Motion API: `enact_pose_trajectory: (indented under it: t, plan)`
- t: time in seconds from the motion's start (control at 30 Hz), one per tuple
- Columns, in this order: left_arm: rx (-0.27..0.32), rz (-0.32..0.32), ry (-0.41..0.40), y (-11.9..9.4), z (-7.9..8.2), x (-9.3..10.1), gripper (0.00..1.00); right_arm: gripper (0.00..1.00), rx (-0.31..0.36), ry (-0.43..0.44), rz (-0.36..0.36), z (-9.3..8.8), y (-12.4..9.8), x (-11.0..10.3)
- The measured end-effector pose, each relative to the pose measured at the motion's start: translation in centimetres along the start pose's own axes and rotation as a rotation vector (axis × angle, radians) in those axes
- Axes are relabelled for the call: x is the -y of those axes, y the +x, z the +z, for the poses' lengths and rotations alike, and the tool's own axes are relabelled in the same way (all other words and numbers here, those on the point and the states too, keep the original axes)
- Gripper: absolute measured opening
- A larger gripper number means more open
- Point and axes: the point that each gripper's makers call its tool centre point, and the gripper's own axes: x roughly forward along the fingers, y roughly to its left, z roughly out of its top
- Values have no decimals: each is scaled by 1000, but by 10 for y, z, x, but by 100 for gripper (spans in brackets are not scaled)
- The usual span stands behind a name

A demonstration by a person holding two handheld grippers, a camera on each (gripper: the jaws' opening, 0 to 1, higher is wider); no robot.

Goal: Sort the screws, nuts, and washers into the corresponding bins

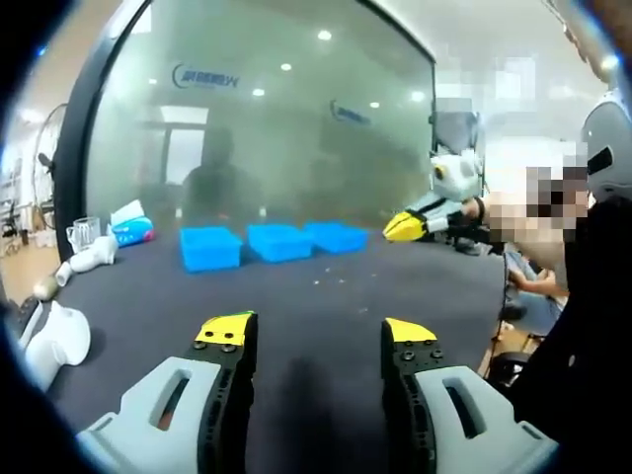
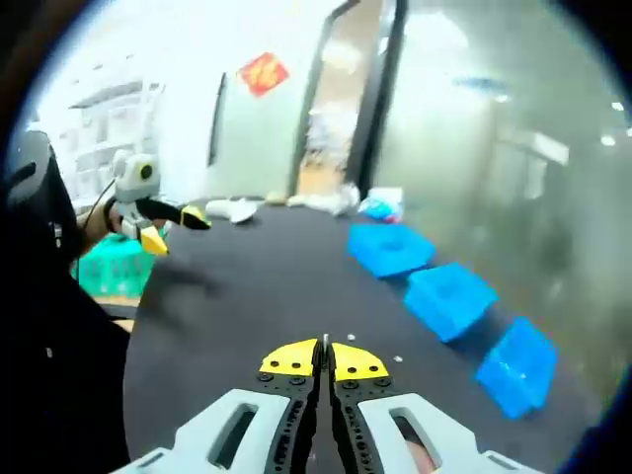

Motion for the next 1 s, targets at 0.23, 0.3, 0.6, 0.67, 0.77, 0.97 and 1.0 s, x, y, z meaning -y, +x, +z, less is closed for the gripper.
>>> enact_pose_trajectory:
  t: [0.23,0.3,0.6,0.67,0.77,0.97,1.0]
  plan:
    - [2,-11,8,2,2,7,49,1,148,42,-179,-3,-38,1]
    - [1,-13,6,2,1,8,49,1,179,51,-232,-6,-50,12]
    - [11,-4,3,2,2,5,49,1,302,102,-432,-5,-91,26]
    - [11,-3,2,2,1,4,49,1,305,119,-445,-7,-93,29]
    - [5,5,3,1,-2,2,49,1,322,123,-467,-6,-95,34]
    - [8,15,-1,0,-2,-1,49,1,375,128,-507,10,-98,52]
    - [10,17,0,-1,-2,-2,49,1,375,132,-508,11,-97,55]
